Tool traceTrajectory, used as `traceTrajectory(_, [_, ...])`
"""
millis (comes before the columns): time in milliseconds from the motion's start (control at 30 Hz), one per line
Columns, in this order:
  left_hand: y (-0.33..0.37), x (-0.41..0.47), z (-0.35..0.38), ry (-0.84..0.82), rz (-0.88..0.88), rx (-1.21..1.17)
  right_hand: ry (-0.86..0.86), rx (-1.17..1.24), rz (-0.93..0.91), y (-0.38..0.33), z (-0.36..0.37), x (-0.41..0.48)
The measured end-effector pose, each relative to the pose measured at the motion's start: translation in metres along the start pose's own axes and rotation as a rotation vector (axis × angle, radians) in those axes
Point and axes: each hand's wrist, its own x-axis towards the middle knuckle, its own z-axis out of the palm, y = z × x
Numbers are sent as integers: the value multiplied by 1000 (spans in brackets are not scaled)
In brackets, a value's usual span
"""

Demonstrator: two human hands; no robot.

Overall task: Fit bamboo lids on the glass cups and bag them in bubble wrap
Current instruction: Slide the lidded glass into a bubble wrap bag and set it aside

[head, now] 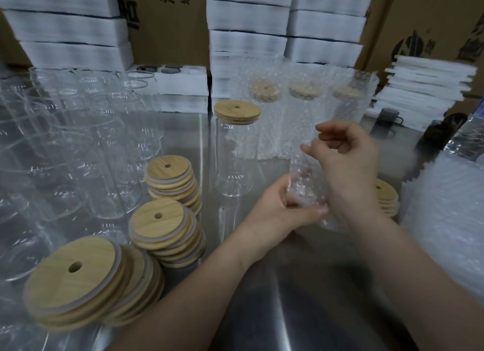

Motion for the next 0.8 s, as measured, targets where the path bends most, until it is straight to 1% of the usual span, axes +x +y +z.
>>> traceTrajectory(67, [-2,3,-2,104,17,-5,-42,-12,28,4,0,1])
traceTrajectory(133, [-1,5,-5,201,16,-49,-80,-45,17,7,-1,1])
traceTrajectory(267, [0,8,-10,282,13,-122,-156,-88,-47,8,-4,0])
traceTrajectory(333, [0,8,-10,312,15,-136,-280,-140,-85,7,-6,0])
traceTrajectory(433, [-1,8,-8,372,45,-134,-540,-243,-118,7,-13,3])
traceTrajectory(500, [-1,7,-7,431,77,-99,-721,-303,-99,6,-17,5])
traceTrajectory(567, [-2,7,-8,476,98,-80,-845,-339,-60,7,-20,7])
traceTrajectory(667, [-3,6,-9,515,115,-63,-931,-391,-23,6,-23,9])
traceTrajectory(733, [-3,6,-9,531,124,-28,-968,-402,-26,6,-24,9])
traceTrajectory(800, [-2,5,-9,524,132,-46,-995,-412,-44,7,-25,9])
